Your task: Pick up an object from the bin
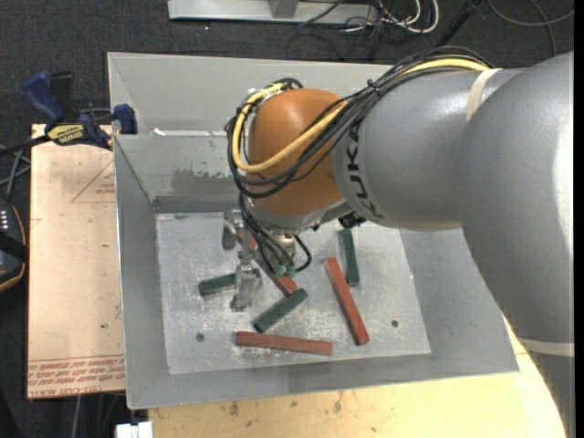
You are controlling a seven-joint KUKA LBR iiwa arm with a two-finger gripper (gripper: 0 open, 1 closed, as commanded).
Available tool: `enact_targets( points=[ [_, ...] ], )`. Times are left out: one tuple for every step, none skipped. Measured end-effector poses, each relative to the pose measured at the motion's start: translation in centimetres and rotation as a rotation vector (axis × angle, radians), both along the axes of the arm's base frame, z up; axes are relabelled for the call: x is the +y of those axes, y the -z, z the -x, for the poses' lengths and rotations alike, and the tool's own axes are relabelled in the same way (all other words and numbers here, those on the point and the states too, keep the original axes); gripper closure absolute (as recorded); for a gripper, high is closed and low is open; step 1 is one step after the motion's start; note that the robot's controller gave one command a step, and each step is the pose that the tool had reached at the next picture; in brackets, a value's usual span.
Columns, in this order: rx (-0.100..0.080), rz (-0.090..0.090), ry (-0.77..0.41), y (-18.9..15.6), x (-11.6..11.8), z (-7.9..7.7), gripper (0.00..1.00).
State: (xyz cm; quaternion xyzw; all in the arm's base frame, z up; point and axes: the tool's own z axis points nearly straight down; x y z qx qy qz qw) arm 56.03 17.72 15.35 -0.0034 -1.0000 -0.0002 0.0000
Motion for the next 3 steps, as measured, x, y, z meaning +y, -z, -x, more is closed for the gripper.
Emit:
enact_targets(
  points=[
    [-0.008,-0.002,-0.338,4.6,-2.2,-3.6,0.0],
    [-0.002,-0.002,-0.343,8.3,-0.4,1.6,1.0],
    [-0.001,-0.002,-0.343,8.3,-0.4,1.6,1.0]
  ],
)
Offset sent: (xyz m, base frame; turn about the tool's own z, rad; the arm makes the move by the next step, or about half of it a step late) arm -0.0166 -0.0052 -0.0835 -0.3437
